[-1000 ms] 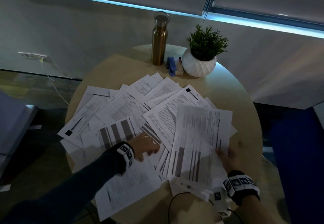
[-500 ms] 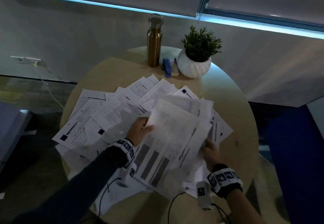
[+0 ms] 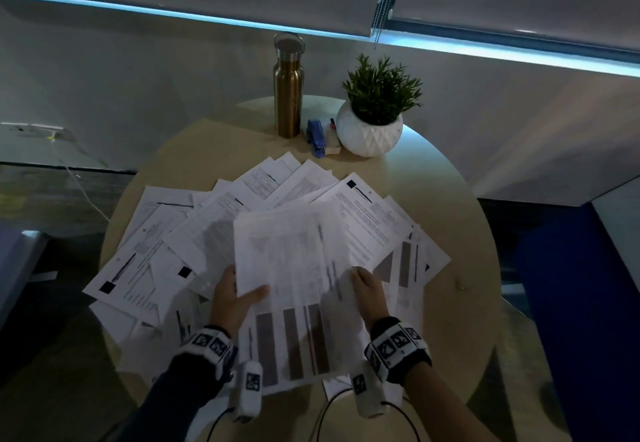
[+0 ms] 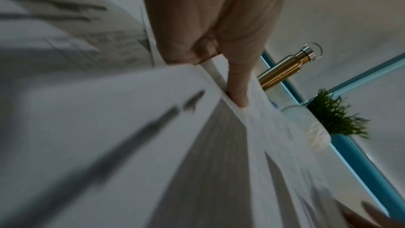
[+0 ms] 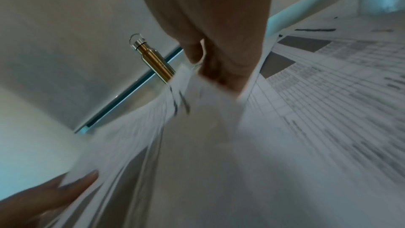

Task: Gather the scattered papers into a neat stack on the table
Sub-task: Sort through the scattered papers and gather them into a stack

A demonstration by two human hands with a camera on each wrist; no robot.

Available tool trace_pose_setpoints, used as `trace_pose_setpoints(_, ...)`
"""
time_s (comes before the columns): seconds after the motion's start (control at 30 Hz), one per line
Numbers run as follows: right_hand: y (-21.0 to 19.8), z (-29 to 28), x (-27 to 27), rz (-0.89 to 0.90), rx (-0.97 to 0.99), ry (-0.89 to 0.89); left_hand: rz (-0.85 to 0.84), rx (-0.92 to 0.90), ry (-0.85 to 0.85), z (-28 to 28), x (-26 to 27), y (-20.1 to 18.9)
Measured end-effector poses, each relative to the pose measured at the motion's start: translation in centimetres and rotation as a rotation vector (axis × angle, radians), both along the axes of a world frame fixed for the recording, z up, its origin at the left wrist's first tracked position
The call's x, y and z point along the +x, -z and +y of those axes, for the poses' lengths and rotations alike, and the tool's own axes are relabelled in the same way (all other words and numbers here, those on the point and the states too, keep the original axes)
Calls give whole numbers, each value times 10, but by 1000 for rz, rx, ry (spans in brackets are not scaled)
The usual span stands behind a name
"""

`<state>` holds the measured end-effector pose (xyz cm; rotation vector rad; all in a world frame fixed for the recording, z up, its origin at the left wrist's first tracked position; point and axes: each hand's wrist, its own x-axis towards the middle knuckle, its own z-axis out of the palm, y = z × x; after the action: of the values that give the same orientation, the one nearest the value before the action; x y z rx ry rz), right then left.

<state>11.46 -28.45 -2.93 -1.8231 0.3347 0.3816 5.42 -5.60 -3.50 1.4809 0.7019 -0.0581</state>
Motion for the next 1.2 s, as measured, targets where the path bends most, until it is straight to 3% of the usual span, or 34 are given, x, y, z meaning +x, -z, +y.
trace_pose_setpoints(0.1, 2, 5, 18, 104, -237, 294, 23, 157, -54, 23, -17, 14)
trace_pose_setpoints(0.17, 16, 5, 37, 337, -399, 338, 44, 208, -93, 33, -26, 23)
trace_pose_setpoints(0.23, 18, 6, 52, 430, -481, 277, 52, 219, -105, 40, -32, 31)
trace_pose_setpoints(0.3, 7, 5, 57, 324, -386, 240, 57, 225, -109, 45, -37, 36)
trace_pose_setpoints(0.37, -18, 19, 52, 326, -424, -6, 72, 233, -117, 48, -40, 38)
trace_pose_setpoints(0.4, -29, 21, 54, 307, -456, -40, 79, 240, -118, 50, -41, 39)
trace_pose_setpoints(0.47, -14, 9, 61, 360, -320, 171, 96, 250, -114, 53, -43, 41)
trace_pose_setpoints(0.53, -5, -2, 63, 364, -306, 296, 104, 255, -117, 56, -42, 41)
trace_pose_setpoints(0.67, -6, -37, 34, 318, -153, 373, 114, 232, -129, 57, -39, 39)
trace_pose_setpoints(0.8, -2, -77, 0, 293, 20, 590, 135, 228, -108, 63, -40, 39)
trace_pose_setpoints(1.03, -53, -119, -5, -118, 168, 723, 122, 329, -40, 63, -40, 31)
trace_pose_setpoints(1.2, -85, -135, 9, -211, 309, 758, 154, 419, -3, 62, -36, 23)
